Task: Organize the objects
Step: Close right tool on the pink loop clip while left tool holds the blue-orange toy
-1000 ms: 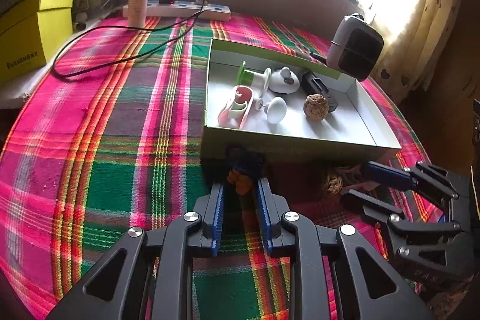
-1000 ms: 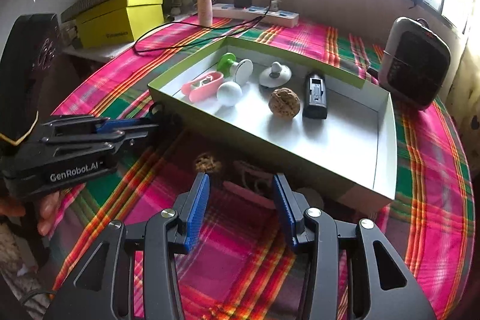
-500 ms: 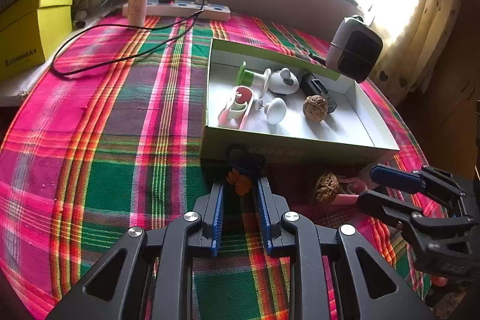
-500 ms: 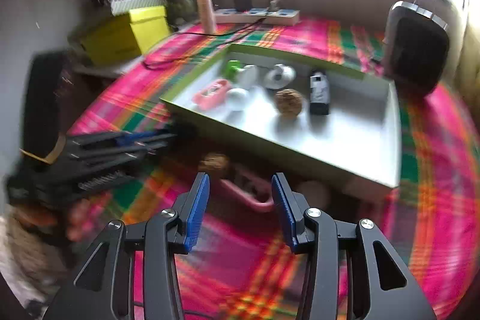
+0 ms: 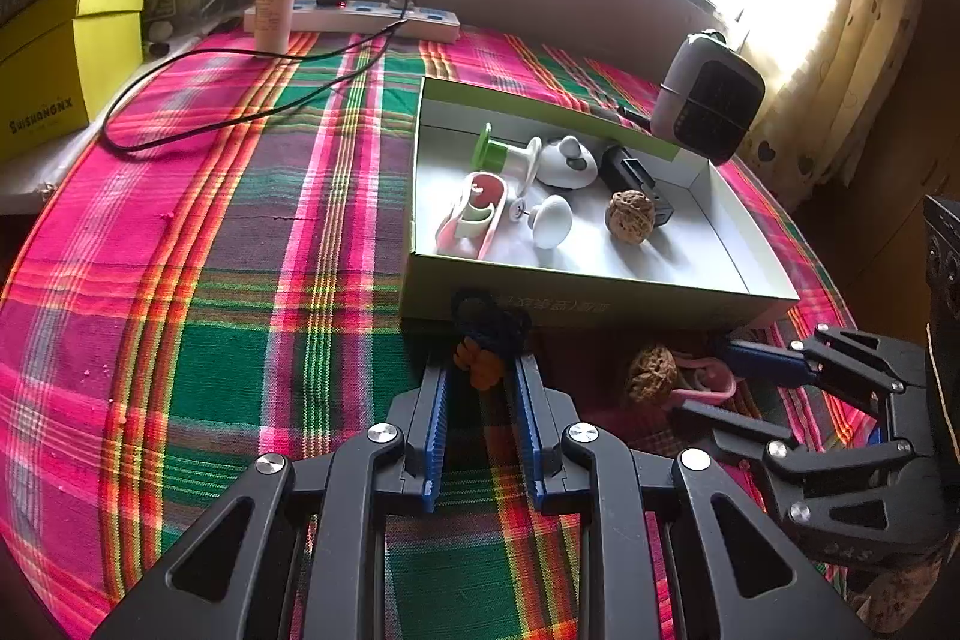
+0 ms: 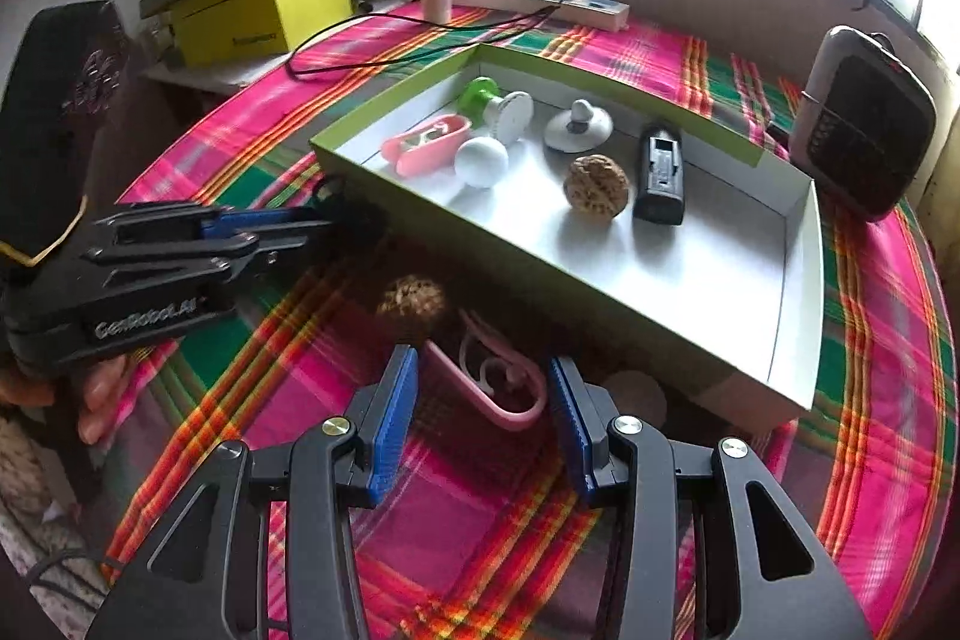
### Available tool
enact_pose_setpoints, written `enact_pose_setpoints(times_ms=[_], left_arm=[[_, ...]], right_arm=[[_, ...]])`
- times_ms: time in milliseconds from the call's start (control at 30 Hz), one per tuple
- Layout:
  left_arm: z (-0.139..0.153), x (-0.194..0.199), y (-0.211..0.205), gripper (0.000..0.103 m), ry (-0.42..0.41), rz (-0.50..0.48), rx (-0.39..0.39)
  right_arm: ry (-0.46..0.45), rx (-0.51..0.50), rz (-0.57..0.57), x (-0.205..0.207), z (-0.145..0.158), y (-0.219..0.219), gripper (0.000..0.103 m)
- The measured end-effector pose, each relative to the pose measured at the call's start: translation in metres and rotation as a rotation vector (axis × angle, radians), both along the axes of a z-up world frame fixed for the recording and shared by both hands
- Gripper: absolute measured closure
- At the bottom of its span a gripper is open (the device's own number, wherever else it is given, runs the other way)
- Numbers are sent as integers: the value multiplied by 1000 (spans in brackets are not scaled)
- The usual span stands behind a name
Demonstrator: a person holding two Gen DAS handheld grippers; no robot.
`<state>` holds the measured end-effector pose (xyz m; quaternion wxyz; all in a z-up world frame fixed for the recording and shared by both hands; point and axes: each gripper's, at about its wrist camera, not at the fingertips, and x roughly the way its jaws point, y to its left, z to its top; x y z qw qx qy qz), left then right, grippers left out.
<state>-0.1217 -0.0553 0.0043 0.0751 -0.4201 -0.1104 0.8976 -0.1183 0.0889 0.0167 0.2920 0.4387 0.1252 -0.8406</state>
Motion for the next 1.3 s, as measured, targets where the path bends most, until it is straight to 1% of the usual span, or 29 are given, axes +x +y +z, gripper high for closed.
enact_pose_setpoints(times_ms=[67,133,300,400,467,567,600,667,800,967,1133,1300], left_arm=[[0,0,0,83,0,0,0],[0,0,0,83,0,0,1],[1,0,0,83,0,0,-2],[1,-1,3,83,-4,-6,-15],[0,-1,3,81,-5,-13,-16],[2,-1,4,74,-9,-27,-12],[2,-2,4,70,-7,-30,-13],[3,-2,4,67,-6,-30,-19],[4,-5,3,67,-9,-24,-39],[4,-9,5,67,-9,-23,-65],[4,-10,5,68,-8,-24,-78],[4,-11,5,73,-12,-14,-96]], right_arm=[[-21,-37,27,5,1,1,58],[-42,-50,40,9,1,-1,58],[-48,-52,35,11,-1,-2,58],[-48,-31,15,8,-5,-5,58],[-31,-22,10,8,-6,-7,58],[-11,-6,-7,8,-7,-10,58],[-2,0,-12,9,-7,-10,58],[6,4,-16,10,-7,-10,58],[29,23,-29,12,-8,-10,58],[35,21,-38,13,-7,-9,58],[38,14,-53,11,-7,-7,67],[41,12,-52,11,-7,-6,69]])
